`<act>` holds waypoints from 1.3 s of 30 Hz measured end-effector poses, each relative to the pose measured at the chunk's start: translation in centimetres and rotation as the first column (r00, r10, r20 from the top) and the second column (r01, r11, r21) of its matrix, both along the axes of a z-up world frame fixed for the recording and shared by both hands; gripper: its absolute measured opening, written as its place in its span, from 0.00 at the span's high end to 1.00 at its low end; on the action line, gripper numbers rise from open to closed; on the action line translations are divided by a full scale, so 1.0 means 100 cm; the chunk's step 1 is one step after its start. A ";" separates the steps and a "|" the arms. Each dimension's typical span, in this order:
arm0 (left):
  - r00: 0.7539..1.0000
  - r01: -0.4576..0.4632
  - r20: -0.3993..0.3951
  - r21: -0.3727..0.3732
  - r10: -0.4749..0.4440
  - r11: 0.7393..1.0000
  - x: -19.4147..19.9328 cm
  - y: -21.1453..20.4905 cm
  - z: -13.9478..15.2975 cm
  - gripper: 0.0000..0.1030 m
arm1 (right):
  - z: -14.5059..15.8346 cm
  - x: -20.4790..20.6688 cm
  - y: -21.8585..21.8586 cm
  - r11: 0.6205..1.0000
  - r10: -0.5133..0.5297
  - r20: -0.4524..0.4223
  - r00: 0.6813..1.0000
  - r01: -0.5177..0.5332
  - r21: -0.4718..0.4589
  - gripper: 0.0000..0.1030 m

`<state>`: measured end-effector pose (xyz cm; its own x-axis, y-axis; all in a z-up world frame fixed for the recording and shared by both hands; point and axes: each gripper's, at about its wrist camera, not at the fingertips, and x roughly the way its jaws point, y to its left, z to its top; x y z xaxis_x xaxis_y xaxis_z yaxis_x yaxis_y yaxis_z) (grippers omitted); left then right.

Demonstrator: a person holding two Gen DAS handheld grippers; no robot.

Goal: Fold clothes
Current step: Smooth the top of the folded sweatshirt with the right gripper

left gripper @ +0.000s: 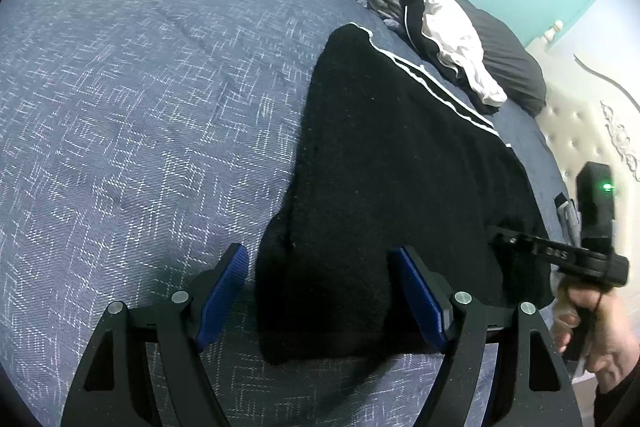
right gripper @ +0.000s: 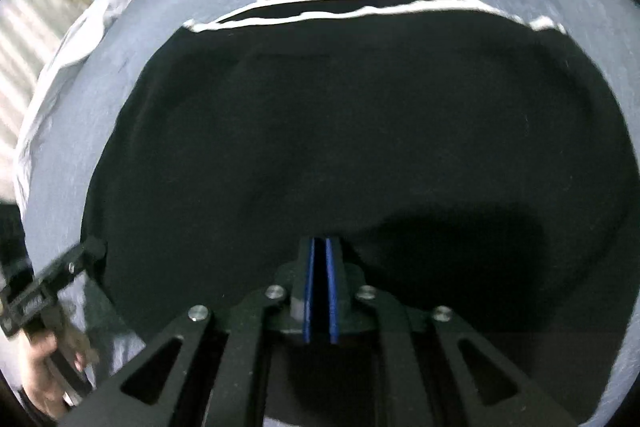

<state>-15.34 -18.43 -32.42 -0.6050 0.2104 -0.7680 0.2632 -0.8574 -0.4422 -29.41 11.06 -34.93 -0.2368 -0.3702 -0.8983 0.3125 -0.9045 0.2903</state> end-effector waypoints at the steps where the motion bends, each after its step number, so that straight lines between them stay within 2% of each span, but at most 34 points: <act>1: 1.000 0.000 0.000 0.002 0.000 1.000 0.000 0.000 0.000 0.23 | 0.001 0.002 0.002 1.000 -0.001 -0.001 1.000 0.001 -0.005 0.97; 10: 1.000 0.007 -0.002 0.008 -0.007 1.000 -0.001 0.002 0.000 0.23 | 0.008 0.034 0.001 0.995 0.095 0.039 0.995 -0.096 0.015 0.96; 17: 1.000 0.004 -0.003 0.012 -0.004 1.000 -0.001 0.000 0.000 0.23 | 0.011 0.002 -0.001 1.000 0.012 0.002 1.000 -0.012 0.014 0.96; 22: 1.000 0.000 -0.002 0.013 0.000 1.000 -0.002 -0.001 0.000 0.23 | 0.009 -0.021 -0.001 0.999 -0.048 0.015 0.999 0.048 0.000 0.96; 28: 1.000 0.001 -0.005 0.015 -0.001 1.000 -0.002 -0.001 0.000 0.23 | 0.007 0.026 0.001 0.999 0.022 0.038 0.999 -0.023 0.030 0.96; 34: 1.000 0.000 -0.010 0.012 0.001 1.000 0.000 -0.001 0.003 0.22 | 0.014 0.080 0.010 0.998 0.055 0.024 0.998 -0.055 0.018 0.96; 39: 1.000 -0.002 -0.017 0.022 0.002 1.000 0.002 -0.002 0.006 0.22 | 0.015 0.106 0.011 0.996 0.092 0.034 0.995 -0.093 0.016 0.96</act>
<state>-15.14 -18.63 -31.87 -0.6182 0.2259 -0.7529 0.2571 -0.8470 -0.4653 -18.82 12.13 -33.47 -0.1724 -0.3732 -0.9116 0.3856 -0.8771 0.2862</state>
